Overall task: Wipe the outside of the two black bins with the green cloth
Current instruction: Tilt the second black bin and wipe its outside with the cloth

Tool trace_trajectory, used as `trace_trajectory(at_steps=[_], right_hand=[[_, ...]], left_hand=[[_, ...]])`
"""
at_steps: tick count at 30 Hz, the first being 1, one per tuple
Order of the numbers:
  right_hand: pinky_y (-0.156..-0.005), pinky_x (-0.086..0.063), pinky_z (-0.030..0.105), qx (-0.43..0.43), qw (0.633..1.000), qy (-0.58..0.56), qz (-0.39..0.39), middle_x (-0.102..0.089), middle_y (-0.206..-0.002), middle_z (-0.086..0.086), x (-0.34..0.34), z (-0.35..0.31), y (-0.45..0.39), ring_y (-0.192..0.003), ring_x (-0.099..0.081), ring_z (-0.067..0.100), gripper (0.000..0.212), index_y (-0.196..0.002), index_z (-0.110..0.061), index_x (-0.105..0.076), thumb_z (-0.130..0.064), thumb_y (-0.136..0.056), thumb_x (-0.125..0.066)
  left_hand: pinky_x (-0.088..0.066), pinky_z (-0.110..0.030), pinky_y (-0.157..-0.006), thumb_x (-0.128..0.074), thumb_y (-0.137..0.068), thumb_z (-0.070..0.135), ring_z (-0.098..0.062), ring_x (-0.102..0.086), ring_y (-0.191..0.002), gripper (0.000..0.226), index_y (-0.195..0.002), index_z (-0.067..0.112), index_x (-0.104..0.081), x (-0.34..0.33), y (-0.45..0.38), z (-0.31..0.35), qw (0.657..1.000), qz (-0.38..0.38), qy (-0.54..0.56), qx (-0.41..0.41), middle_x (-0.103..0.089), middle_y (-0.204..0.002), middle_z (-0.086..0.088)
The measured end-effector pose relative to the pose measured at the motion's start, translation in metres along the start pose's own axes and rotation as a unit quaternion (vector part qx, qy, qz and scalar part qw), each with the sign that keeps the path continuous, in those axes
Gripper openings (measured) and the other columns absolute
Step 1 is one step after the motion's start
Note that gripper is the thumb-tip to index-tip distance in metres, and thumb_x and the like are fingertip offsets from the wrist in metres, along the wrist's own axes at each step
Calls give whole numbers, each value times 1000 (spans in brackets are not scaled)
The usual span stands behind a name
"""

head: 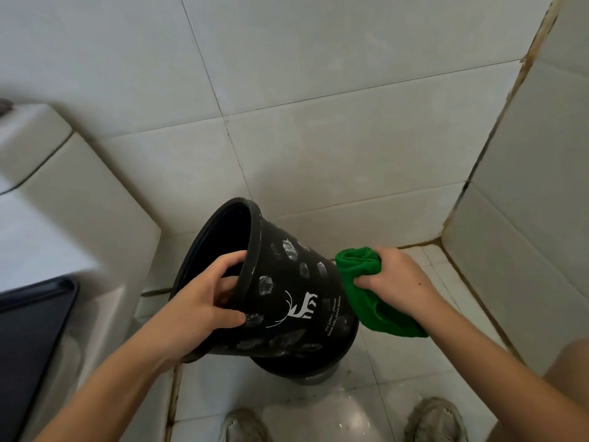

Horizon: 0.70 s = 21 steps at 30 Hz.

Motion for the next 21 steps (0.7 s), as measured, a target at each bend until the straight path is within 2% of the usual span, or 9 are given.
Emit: trace_trajectory(at_steps=[5, 7, 10, 12, 14, 18, 21], right_hand=[[-82, -54, 43, -49, 991, -127, 14, -64, -95, -1, -21, 13, 1, -89, -62, 21, 34, -103, -20, -59, -28, -75, -78], [-84, -55, 44, -73, 980, -184, 8, -67, -98, 1, -32, 18, 4, -90, -64, 21, 35, -104, -19, -60, -24, -75, -78], [-84, -55, 45, -84, 974, -209, 14, -68, -98, 1, -37, 22, 9, -90, -65, 22, 34, -104, -20, -61, -22, -75, -78], [-83, -55, 44, -85, 971, -220, 21, -68, -97, 1, -36, 24, 13, -90, -65, 21, 33, -103, -20, -61, -20, -75, -78], [-83, -55, 44, -86, 969, -232, 26, -67, -96, 0, -34, 27, 18, -89, -65, 21, 33, -104, -20, -61, -18, -76, -78], [-84, -55, 45, -82, 952, -288, 57, -69, -92, -1, -28, 27, 26, -88, -66, 21, 23, -91, -26, -62, -15, -77, -77], [-81, -56, 41, -53, 937, -329, 106, -69, -88, -5, -17, 23, 31, -85, -66, 17, 19, -82, -30, -62, -16, -80, -75]], left_hand=[[-57, -29, -65, -51, -78, -28, -20, -73, -92, 76, -123, 34, -47, 13, 3, -2, 997, -5, -71, 18, -75, -103, 3], [-56, -29, -66, -53, -80, -23, -15, -72, -90, 68, -119, 33, -48, 14, 2, -4, 994, 13, -102, 22, -73, -100, 7], [-57, -34, -83, -67, -88, 9, -10, -71, -91, 50, -125, 36, -47, 9, -1, 3, 994, 32, -106, 15, -72, -102, 7], [-55, -41, -90, -65, -88, 33, -15, -72, -94, 38, -124, 37, -52, 8, -7, 14, 998, 49, -40, 16, -73, -106, 3], [-53, -45, -94, -57, -92, 45, -19, -71, -95, 23, -112, 35, -61, 13, -17, 24, 996, 85, -8, 28, -74, -103, 3], [-51, -49, -96, -51, -98, 40, -26, -71, -92, 27, -100, 20, -70, 3, -31, 34, 994, 85, 12, 68, -76, -94, -4], [-54, -39, -85, -47, -102, 31, -21, -70, -87, 26, -96, 19, -69, -4, -36, 33, 994, 92, 9, 61, -75, -91, -2]])
Point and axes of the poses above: each hand's wrist, its own y-axis away from the middle knuckle, its own x-axis out of the back of the hand, z = x × y, the point moved 10 cm from there along -y, towards the middle knuckle
